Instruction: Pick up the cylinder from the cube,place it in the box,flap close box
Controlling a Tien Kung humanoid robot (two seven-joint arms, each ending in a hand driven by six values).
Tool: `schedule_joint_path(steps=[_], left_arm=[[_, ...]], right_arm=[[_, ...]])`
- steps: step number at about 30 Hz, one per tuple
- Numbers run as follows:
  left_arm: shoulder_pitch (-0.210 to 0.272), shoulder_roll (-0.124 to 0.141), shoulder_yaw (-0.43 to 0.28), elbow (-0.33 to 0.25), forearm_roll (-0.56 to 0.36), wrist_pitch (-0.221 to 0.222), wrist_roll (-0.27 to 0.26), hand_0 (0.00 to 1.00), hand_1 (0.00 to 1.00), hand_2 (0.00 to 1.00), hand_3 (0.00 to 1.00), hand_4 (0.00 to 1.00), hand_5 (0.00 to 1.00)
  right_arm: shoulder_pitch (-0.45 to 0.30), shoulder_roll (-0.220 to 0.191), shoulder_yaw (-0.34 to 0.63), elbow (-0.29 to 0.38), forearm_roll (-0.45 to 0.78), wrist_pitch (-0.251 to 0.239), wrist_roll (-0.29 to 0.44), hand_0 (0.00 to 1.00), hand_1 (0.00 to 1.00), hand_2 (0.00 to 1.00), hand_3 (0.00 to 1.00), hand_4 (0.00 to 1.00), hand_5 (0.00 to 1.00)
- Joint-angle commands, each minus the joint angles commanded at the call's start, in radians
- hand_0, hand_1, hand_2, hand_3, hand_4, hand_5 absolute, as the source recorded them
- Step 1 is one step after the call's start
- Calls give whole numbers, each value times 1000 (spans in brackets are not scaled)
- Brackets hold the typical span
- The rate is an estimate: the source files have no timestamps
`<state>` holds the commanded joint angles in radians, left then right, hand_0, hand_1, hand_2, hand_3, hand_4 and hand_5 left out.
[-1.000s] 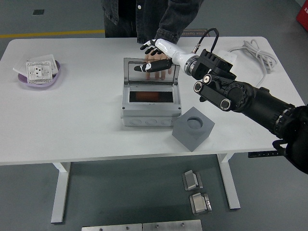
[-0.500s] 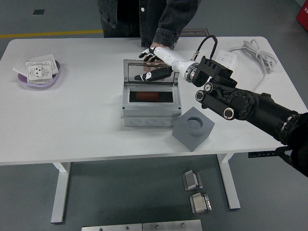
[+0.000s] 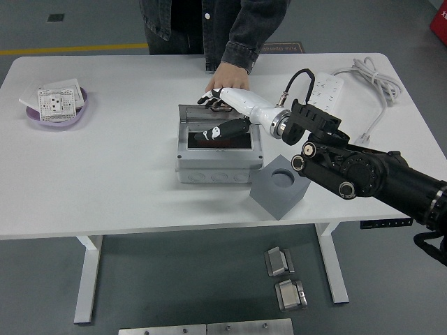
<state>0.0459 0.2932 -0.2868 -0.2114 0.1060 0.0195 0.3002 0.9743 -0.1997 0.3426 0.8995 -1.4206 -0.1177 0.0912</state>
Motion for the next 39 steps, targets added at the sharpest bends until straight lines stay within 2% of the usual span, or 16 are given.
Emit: schedule_joint_path(steps=[16,29,34,39], left_arm=[[7,-7,-5,0,4,-2,1,920,898,890,963,998,607],[11,-12,-7,0,6,-3,1,920,900,891,963,998,606],[13,-15,-11,0,8,-2,1,918,901,892,963,998,606],[18,-19,-16,0,11,-3,3,918,902,892,964,998,606]], right_arm=[[-113,-73,109,176,-131,32,-62,753,734,779,801,998,587],[-187,-86,170,197,-154,36,-72,754,734,781,805,998,581],[-286,-109,280,225,-182,22,-68,755,733,780,806,998,583],[-404,-127,413,292,-160,-3,-37,754,729,775,806,998,582]])
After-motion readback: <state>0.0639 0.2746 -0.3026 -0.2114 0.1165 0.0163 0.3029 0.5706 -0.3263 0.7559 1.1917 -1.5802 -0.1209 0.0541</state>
